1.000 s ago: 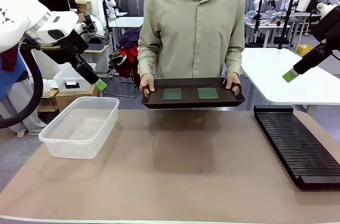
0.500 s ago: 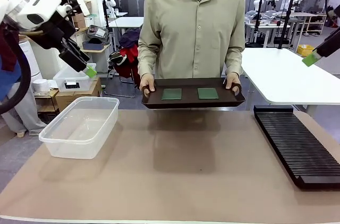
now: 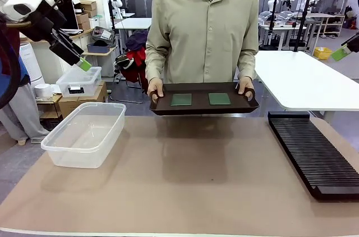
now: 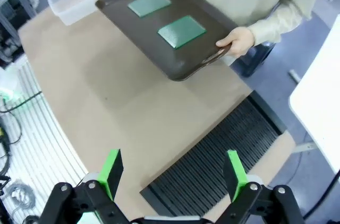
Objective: Sort PCBs into racks and boxes based on the side picked up.
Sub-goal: Pick up the Blank PCB handed by the Human.
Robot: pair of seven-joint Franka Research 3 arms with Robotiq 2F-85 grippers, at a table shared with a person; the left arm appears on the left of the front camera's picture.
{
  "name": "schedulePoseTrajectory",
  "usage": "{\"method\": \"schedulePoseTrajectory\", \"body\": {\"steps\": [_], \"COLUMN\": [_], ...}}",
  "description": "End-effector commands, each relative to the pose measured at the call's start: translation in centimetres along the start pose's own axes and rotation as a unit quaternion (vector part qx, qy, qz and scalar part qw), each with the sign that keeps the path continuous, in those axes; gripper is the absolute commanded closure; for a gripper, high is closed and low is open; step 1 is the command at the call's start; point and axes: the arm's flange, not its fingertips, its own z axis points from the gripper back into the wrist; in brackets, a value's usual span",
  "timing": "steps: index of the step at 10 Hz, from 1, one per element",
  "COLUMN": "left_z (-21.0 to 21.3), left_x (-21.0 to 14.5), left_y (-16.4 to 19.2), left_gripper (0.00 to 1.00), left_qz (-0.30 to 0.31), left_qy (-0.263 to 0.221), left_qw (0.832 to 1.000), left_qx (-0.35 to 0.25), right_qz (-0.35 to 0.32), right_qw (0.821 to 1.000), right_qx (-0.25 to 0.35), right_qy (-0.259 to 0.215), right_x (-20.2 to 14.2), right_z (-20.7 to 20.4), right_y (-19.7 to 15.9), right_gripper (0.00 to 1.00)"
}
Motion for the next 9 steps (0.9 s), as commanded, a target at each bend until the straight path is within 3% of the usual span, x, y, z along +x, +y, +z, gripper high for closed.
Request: {"method": "schedulePoseTrajectory", "body": {"steps": [1,4,6,9], "left_z": [-0.1,0.5,-0.1,0.8], "left_x": [-0.5,-0.7,-0.6,-0.5], "left_y": [1.0,1.6,1.2,1.0], "left_gripper": [0.00,0.00,0.00,0.00], "left_qz": [0.007,0.026,0.033,0.032], "left_qy": [-0.019,-0.050,-0.028,-0.029], "left_qw": [1.000,0.998,0.999,0.999], "left_qx": [-0.007,-0.011,0.012,-0.002], "right_qz": [0.010,0.016,0.009,0.009], "right_qw": [0.999,0.998,0.999,0.999], "right_qx": [-0.002,-0.020,-0.021,-0.021], "right_qy": [-0.044,-0.059,-0.045,-0.045], "right_x": [-1.1,-1.7,-1.4,-1.4], "right_z": [-1.0,-1.1,-0.4,-0.4], "right_y": [-1.6,-2.6,-2.4,-2.4], "right_gripper": [0.00,0.00,0.00,0.00]}}
